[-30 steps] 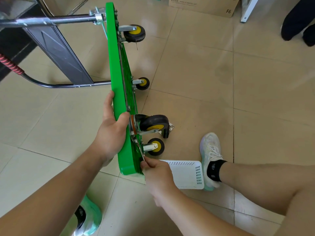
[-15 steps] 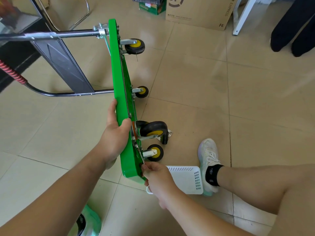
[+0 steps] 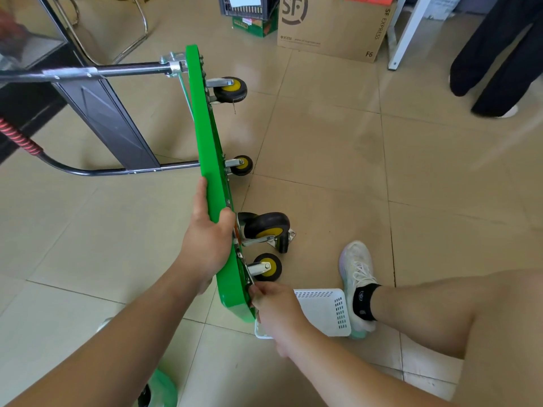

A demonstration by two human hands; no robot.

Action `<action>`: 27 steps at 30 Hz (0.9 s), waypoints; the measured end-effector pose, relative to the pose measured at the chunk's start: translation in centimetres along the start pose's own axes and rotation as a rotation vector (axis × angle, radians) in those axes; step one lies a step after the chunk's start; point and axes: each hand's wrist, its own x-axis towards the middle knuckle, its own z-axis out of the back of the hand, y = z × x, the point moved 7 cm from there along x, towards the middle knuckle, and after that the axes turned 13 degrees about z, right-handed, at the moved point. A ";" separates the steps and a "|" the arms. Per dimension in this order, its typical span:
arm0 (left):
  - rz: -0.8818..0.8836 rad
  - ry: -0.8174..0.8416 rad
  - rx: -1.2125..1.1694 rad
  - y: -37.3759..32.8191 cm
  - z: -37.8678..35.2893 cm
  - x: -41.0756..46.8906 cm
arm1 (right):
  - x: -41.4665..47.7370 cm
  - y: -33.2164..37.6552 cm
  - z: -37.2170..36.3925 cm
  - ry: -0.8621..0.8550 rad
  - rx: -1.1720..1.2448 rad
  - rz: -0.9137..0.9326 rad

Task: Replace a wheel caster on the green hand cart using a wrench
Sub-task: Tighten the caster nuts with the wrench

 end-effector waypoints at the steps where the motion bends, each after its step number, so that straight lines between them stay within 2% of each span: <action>1: -0.002 0.003 0.003 0.0 0.0 0.0 | 0.0 0.1 -0.1 0.002 0.006 -0.002; 9: -0.014 0.021 0.013 -0.3 -0.1 -0.3 | -0.2 0.4 0.3 -0.051 0.038 -0.069; 19: -0.027 0.040 0.022 -0.2 -0.2 -0.2 | 0.0 0.2 0.2 -0.107 0.028 -0.238; 24: -0.009 0.047 0.027 0.0 -0.2 -0.2 | 0.7 -1.1 -0.5 -0.165 0.038 -0.420; 27: -0.006 0.053 0.019 -0.2 -0.1 0.0 | 1.0 -0.9 -0.4 -0.141 0.079 -0.364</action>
